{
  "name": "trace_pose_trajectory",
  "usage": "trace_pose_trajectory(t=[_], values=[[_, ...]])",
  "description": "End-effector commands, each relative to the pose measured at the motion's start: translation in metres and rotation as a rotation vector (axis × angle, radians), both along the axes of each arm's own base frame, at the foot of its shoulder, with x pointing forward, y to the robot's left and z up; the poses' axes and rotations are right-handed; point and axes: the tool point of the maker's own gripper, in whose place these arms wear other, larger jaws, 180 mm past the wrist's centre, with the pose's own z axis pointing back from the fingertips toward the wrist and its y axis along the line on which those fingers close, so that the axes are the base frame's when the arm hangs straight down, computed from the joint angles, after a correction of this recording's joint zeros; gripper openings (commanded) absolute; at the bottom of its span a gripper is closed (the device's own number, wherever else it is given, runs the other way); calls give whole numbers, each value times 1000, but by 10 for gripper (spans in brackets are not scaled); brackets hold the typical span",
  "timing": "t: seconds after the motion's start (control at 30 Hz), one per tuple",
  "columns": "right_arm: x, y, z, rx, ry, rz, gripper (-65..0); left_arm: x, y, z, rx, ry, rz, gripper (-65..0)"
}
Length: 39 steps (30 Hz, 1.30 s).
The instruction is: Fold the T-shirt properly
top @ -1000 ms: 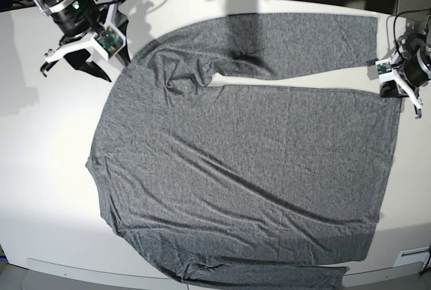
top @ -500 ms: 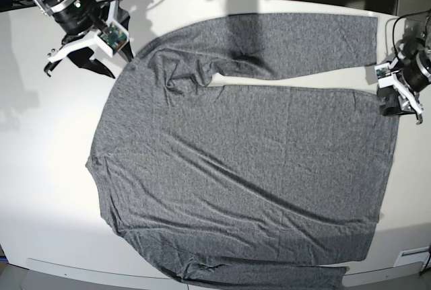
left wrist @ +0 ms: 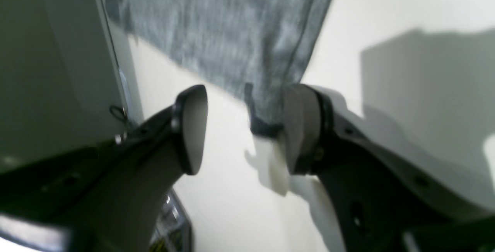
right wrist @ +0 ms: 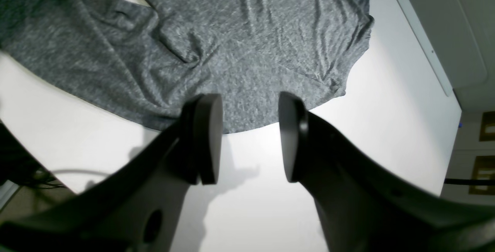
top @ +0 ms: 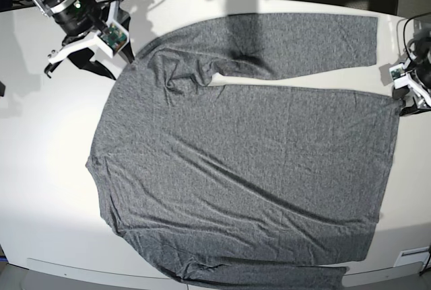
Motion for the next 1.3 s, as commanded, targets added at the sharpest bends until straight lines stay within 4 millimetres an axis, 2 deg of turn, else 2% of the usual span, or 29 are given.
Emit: trace_pose_trajectory(t=[0.0, 0.07, 0.17, 0.4, 0.5, 0.73, 0.87, 0.97, 1.03, 1.1, 1.27], values=[[2, 5, 8, 17, -27, 20, -404, -10, -21, -11, -42, 51, -30, -341], [2, 5, 8, 17, -27, 20, -404, -8, -33, -16, -58, 48, -11, -356], [2, 5, 8, 17, -27, 21, -404, -7, -31, -20, -42, 52, 13, -367], [2, 5, 8, 17, -27, 20, -404, -13, -2, -20, 22, 77, 37, -566], [2, 5, 8, 17, -27, 21, -404, -13, 3, -20, 40, 80, 47, -650], [2, 4, 8, 13, -27, 24, -404, -13, 2, -20, 39, 76, 46, -650], [-11, 5, -4, -97, 54, 187, -403, -13, 2, -20, 39, 77, 46, -650], [-11, -1, -3, -147, 59, 229, -347, -13, 2, -20, 38, 77, 46, -650], [-9, -9, -7, -194, 59, 247, -335, -13, 2, -20, 39, 77, 46, -650], [-8, -18, -17, -233, 66, 266, -335, -13, 2, -20, 39, 77, 46, -650], [-12, -39, -58, -300, 103, 339, -335, -13, 2, -20, 37, 76, 45, -650]])
